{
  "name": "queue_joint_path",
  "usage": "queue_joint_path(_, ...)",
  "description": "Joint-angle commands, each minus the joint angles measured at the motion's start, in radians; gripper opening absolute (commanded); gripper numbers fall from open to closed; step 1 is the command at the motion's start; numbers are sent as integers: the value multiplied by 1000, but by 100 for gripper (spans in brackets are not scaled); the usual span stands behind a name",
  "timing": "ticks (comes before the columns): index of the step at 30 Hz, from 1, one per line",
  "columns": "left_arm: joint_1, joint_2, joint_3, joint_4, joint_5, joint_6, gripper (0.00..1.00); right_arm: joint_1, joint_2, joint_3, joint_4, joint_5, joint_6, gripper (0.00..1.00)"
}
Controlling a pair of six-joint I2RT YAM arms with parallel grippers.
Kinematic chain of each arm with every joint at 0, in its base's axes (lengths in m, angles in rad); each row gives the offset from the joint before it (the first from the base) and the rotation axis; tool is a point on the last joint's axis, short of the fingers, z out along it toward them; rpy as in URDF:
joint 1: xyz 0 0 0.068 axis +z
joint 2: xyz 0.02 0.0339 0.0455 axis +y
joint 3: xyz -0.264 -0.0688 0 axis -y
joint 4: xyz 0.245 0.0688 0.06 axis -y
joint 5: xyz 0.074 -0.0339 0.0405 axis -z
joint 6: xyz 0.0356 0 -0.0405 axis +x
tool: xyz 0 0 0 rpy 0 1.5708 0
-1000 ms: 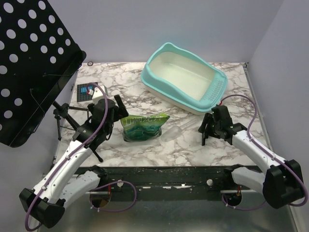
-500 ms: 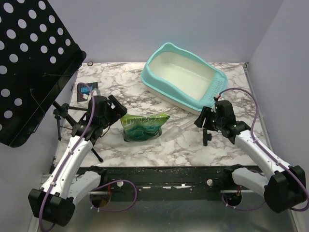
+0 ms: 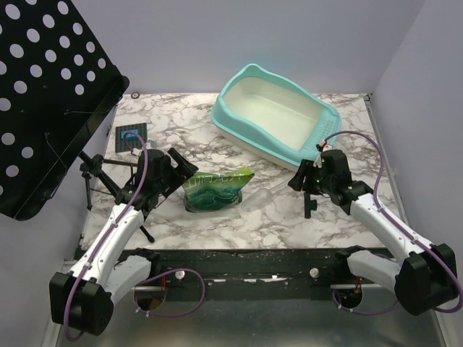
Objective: Fill the litter box with clean litter
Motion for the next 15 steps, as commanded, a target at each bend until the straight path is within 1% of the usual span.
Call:
queue_joint_path(1,7,-53,-51,127,6,-6,94,9,-2,-27,39,-38,-15,62)
queue_joint_path(3,8,-53,-53,152,-3,12,86,11,2,-30,49,-52,-15,59)
queue_joint_path(5,11,-59,-66,196,-3,17,69,15,5,-33,58,-64,-12,56)
queue_joint_path(8,10,-83,-102,276,-22,17,38,25,9,-37,70,-75,-12,51)
queue_joint_path(13,14,-99,-134,385,-26,56,0,47,6,-8,75,-94,-44,42)
queue_joint_path(15,14,-100,-140,447,-19,89,0,64,-2,22,79,-89,-74,40)
